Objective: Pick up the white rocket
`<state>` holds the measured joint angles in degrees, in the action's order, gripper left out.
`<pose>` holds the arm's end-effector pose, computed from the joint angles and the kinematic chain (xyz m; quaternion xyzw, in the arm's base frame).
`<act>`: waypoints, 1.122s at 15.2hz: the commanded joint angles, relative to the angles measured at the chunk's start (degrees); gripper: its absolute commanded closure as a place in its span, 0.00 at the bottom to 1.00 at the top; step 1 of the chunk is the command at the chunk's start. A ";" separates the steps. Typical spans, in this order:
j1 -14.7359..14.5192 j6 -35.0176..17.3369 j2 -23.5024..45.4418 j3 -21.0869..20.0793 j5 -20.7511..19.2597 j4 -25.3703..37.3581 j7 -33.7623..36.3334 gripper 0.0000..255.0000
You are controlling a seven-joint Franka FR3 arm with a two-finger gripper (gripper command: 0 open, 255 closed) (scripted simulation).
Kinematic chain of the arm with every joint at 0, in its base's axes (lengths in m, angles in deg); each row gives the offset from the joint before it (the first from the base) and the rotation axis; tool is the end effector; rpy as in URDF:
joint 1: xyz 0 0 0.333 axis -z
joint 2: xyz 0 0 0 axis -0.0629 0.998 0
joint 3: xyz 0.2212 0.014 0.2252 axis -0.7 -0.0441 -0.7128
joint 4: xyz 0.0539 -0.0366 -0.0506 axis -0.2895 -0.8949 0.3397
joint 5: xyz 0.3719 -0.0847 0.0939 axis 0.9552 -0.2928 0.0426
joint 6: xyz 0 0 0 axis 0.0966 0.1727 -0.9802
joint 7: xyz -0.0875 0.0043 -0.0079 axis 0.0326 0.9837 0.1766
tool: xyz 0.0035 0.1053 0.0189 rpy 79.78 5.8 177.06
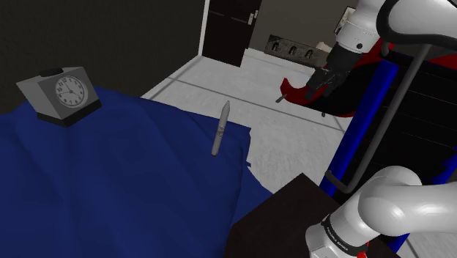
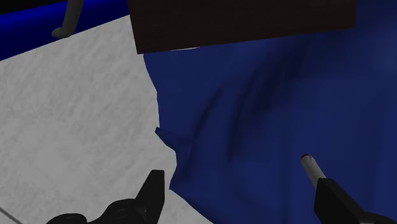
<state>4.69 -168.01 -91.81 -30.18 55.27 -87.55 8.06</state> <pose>0.3008 -0.0036 0.6130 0.9958 -0.0662 0.0503 0.0370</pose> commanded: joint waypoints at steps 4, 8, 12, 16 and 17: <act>0.48 0.74 8.40 -1.72 4.05 4.53 5.99 0.00; 0.97 1.80 19.56 -3.21 9.21 11.21 13.48 0.00; 1.27 2.93 30.57 -3.93 14.28 18.47 20.39 0.00; 1.43 4.13 41.36 -4.04 19.47 26.16 26.77 0.00; 1.47 4.44 44.02 -4.00 20.80 28.13 28.29 0.00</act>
<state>6.09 -163.76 -50.48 -34.24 74.65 -61.17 34.76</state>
